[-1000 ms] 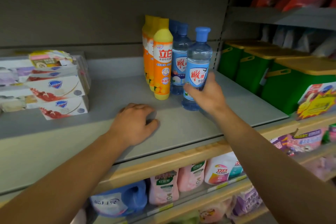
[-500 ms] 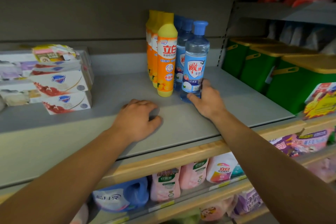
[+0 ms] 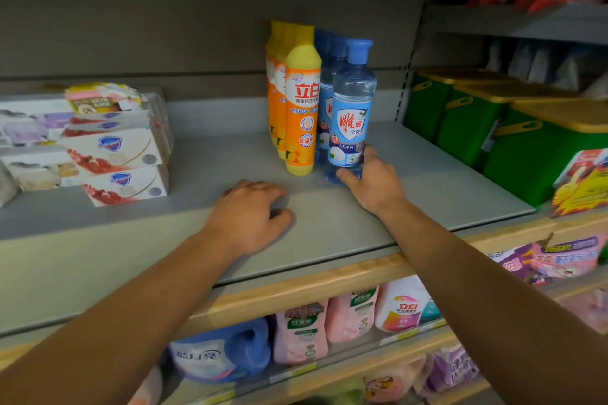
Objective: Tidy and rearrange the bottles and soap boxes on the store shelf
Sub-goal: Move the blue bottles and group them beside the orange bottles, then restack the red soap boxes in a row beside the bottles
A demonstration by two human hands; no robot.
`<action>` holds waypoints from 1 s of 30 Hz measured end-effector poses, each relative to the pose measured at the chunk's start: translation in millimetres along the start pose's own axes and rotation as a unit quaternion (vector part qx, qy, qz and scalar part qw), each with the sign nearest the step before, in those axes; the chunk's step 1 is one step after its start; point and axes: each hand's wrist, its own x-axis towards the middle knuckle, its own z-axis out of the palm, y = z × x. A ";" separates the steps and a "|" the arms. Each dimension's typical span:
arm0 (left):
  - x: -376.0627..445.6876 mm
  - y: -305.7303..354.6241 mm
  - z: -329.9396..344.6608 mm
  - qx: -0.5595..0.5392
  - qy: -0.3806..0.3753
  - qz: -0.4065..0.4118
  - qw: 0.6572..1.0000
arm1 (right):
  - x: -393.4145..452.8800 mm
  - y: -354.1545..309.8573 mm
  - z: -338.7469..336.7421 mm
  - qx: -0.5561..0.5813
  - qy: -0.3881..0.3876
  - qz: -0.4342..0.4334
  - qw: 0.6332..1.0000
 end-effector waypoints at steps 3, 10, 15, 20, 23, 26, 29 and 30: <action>-1.2 1.0 -1.8 -0.005 -0.002 -0.001 1.000 | -2.0 0.1 -0.9 0.000 -0.008 0.002 1.000; -5.7 -0.9 -10.0 -0.038 -0.008 -0.006 0.999 | -41.0 -2.9 -11.4 0.038 0.032 0.026 0.998; -24.4 -14.3 -26.8 -0.088 0.010 -0.014 0.996 | -65.4 -46.9 -2.7 0.129 0.015 -0.035 0.991; -64.6 -54.9 -53.5 -0.204 0.043 -0.048 0.977 | -68.8 -113.2 33.0 0.225 -0.012 -0.072 0.971; -91.5 -95.1 -69.5 -0.216 0.095 -0.100 0.967 | -64.4 -150.0 63.1 0.251 -0.025 -0.100 0.963; -111.2 -133.9 -81.0 -0.233 0.146 -0.179 0.945 | -55.0 -183.5 93.8 0.272 -0.041 -0.124 0.954; -115.7 -159.6 -86.0 -0.268 0.179 -0.231 0.918 | -39.6 -213.8 121.4 0.285 -0.040 -0.137 0.948; -114.8 -165.3 -86.9 -0.280 0.184 -0.237 0.912 | -33.5 -222.8 128.2 0.283 -0.039 -0.139 0.948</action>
